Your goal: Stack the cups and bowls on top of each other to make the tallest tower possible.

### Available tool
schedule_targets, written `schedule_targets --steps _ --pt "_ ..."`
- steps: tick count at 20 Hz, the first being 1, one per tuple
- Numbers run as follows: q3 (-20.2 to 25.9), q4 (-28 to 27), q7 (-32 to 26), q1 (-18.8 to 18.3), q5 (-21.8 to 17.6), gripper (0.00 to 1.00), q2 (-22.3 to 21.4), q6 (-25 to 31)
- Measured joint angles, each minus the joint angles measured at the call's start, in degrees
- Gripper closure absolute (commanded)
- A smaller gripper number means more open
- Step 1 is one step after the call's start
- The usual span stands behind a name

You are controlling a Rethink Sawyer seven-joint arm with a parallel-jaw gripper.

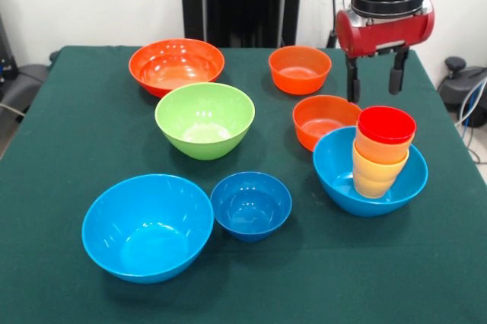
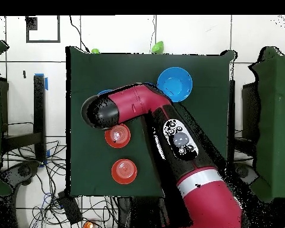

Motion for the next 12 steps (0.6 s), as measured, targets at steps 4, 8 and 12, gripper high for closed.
schedule_targets --steps 4,8,12 --pt "0.50 1.08 0.00 -1.11 1.25 0.00 -1.69 0.12" --pt "1.61 2.58 0.00 -3.72 3.54 0.00 -5.26 1.65" --pt "2.53 2.60 0.00 -6.52 3.60 0.00 -7.50 2.90"
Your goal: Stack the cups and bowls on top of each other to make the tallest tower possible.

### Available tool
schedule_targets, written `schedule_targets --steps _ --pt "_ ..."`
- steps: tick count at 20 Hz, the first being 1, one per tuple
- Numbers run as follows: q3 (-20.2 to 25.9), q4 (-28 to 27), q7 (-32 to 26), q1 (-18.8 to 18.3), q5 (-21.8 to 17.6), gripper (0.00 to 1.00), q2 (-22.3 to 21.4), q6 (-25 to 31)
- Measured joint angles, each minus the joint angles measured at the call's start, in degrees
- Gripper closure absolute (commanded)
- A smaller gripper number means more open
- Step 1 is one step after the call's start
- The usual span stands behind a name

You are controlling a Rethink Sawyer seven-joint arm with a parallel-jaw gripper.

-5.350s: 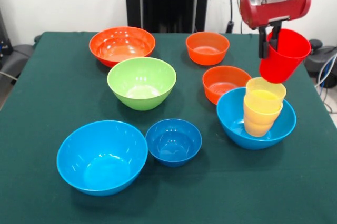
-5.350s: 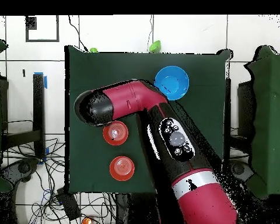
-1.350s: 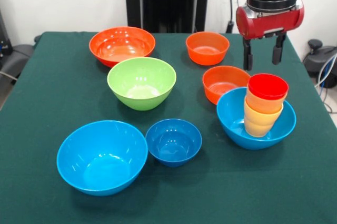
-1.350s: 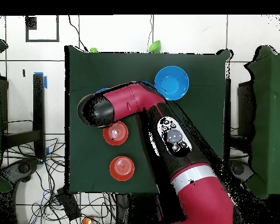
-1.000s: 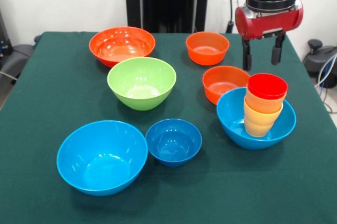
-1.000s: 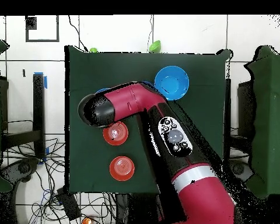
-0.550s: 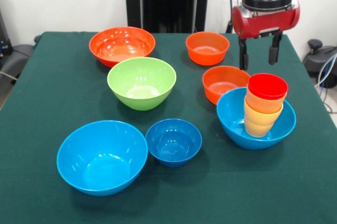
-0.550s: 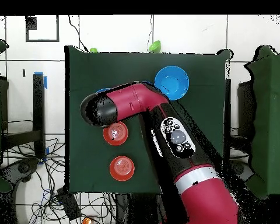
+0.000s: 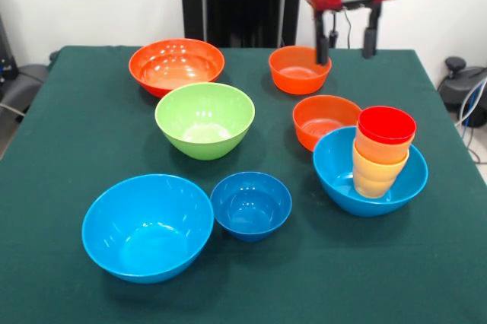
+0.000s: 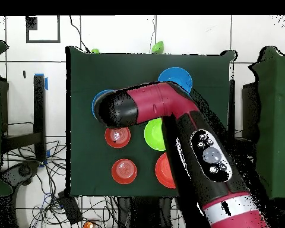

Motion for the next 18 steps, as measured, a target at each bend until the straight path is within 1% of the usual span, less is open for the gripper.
schedule_targets --steps 7,11,17,18 --pt "0.77 0.02 -0.01 -4.51 -0.74 0.00 -0.69 1.32" --pt "1.09 -0.06 -0.25 -6.83 -2.64 0.00 -0.29 1.33" --pt "1.47 -1.46 -0.86 -9.06 -5.81 0.00 2.90 1.32" --pt "1.60 -2.62 -0.86 -9.07 -6.98 0.00 4.89 1.32"
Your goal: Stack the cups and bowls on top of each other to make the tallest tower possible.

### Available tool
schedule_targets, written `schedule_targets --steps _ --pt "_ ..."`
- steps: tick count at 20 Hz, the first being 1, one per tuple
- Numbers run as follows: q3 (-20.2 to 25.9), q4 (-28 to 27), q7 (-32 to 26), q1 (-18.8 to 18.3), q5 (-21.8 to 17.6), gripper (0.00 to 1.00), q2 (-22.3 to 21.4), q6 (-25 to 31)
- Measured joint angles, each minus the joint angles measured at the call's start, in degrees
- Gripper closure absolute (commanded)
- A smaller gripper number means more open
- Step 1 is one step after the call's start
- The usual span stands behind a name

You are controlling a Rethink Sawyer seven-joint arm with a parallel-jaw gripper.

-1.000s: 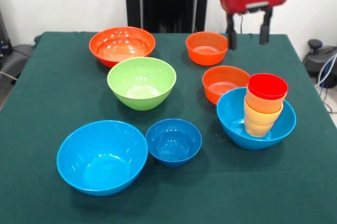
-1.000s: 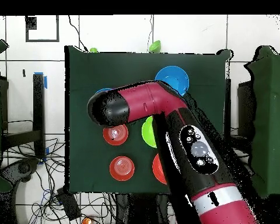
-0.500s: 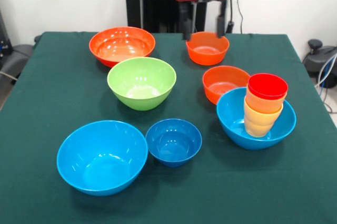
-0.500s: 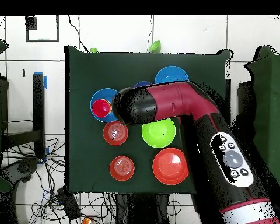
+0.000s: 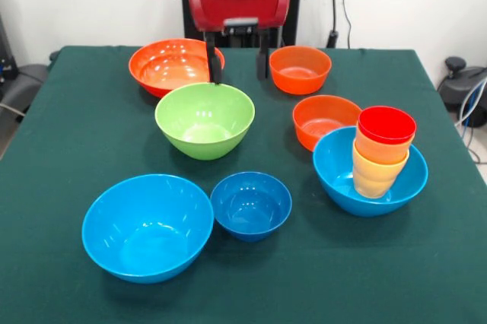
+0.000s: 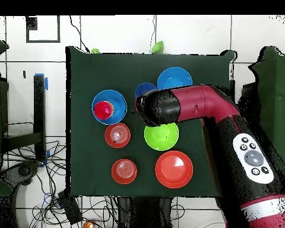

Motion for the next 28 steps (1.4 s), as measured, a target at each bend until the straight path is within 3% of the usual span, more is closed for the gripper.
schedule_targets --steps 7,11,17,28 --pt "1.83 -4.03 -0.01 0.56 -1.85 0.00 5.03 0.01" --pt "3.17 -9.07 -0.01 2.09 -1.95 0.00 8.63 0.61" --pt "3.55 -13.15 -0.04 3.78 -2.37 0.00 11.27 1.03" --pt "3.53 -16.32 -2.85 3.88 -8.53 0.00 15.11 1.03"
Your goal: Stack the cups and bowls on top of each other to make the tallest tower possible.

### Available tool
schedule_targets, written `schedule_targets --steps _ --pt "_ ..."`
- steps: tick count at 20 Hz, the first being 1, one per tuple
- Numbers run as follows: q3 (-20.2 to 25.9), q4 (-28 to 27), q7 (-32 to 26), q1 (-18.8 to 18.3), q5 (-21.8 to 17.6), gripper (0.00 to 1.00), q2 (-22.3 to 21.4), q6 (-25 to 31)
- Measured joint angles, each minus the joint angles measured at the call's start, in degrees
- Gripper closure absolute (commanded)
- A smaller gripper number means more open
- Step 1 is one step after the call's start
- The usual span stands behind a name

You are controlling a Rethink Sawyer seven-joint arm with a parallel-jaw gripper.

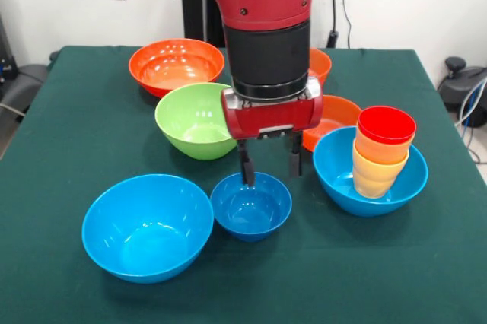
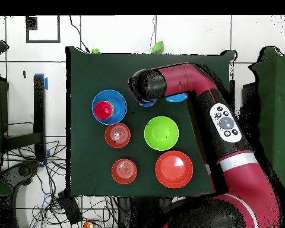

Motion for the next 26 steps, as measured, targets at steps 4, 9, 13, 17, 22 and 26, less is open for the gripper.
schedule_targets --steps 4,9,13,17,22,26 --pt "-0.02 0.00 -2.34 -0.47 -1.62 0.00 0.09 0.00" --pt "-0.03 0.13 -3.77 -1.51 -2.69 0.00 0.30 0.00" --pt "-0.05 0.60 -3.77 -2.61 -2.80 0.00 1.03 -0.24" --pt "-0.32 1.74 -3.77 -3.60 -2.82 0.00 2.29 -2.10" --pt "-0.82 2.50 -3.77 -3.77 -2.82 0.00 3.70 -4.91" --pt "-0.82 2.54 -3.77 -3.77 -2.88 0.00 5.63 -7.40"
